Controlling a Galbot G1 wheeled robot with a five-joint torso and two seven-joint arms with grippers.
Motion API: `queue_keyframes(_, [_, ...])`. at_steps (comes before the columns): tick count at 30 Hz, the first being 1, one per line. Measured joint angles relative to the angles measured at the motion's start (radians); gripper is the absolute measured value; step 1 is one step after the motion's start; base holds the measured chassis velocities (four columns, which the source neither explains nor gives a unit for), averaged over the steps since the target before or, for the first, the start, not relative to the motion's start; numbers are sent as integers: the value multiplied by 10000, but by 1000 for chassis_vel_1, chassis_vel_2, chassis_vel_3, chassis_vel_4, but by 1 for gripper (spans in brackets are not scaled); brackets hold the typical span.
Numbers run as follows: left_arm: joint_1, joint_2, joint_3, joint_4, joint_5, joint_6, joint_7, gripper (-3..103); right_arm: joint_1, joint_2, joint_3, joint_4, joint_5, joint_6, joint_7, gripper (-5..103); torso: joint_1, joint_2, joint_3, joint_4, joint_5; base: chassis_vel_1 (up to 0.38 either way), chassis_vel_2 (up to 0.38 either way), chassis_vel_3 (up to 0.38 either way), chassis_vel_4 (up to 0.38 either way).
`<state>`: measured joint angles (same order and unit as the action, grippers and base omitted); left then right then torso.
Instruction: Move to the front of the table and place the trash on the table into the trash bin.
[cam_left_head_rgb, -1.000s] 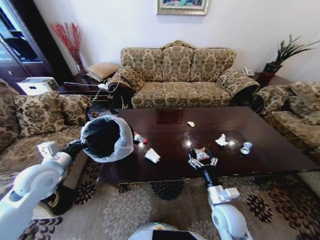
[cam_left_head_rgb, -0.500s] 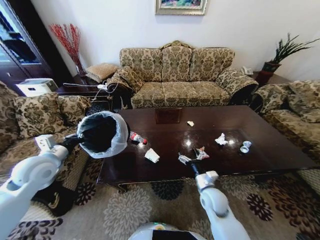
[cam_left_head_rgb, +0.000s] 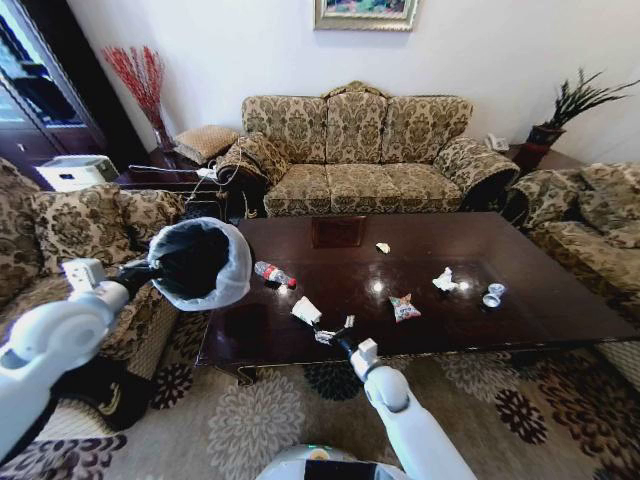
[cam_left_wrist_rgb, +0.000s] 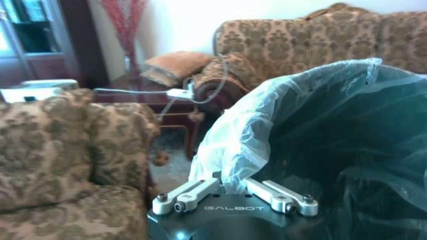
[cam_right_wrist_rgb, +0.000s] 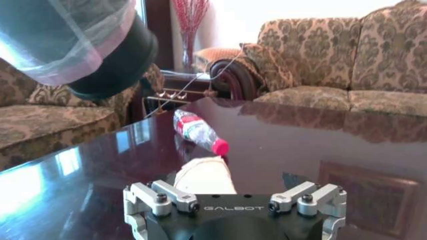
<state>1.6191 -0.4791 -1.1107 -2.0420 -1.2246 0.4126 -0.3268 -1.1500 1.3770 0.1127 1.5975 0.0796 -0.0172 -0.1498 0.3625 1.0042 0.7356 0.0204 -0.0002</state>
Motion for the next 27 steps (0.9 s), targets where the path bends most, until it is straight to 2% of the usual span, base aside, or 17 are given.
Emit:
queue_keyframes(7, [27, 191, -83, 287, -146, -70, -133, 0, 516, 409, -292, -800, -244, 64, 494, 100, -1, 0, 0, 0, 0, 0, 0, 0, 0])
queue_keyframes(9, [-24, 96, 99, 156, -180, -80, -307, 0, 983, 749, -373, -1665, -272, 93, 775, 100, -1, 0, 0, -1, -1, 0, 0, 0, 0])
queue_keyframes(14, [-32, 226, 49, 110, -307, -81, -420, 0, 1198, 957, -670, -2048, 342, -222, 862, 100, 0, 0, 0, -2, 2, 0, 0, 0, 0])
queue_keyframes(20, [11, 210, -16, -9, -366, -82, -439, 0, 1308, 1197, -733, -2385, 291, -201, 893, 100, -1, 1, -1, -1, 3, 0, 0, 0, 0])
queue_keyframes(23, [13, 211, -4, -15, -372, -147, -475, 0, 1359, 1204, -752, -2425, 641, -444, 948, 101, -1, 1, -1, 0, 1, 0, 0, 0, 0])
queue_keyframes(27, [-82, 256, 60, 1, -401, -212, -520, 0, 1362, 1156, -749, -2438, 719, -468, 950, 90, -1, 1, -1, -2, 2, 0, 0, 0, 0])
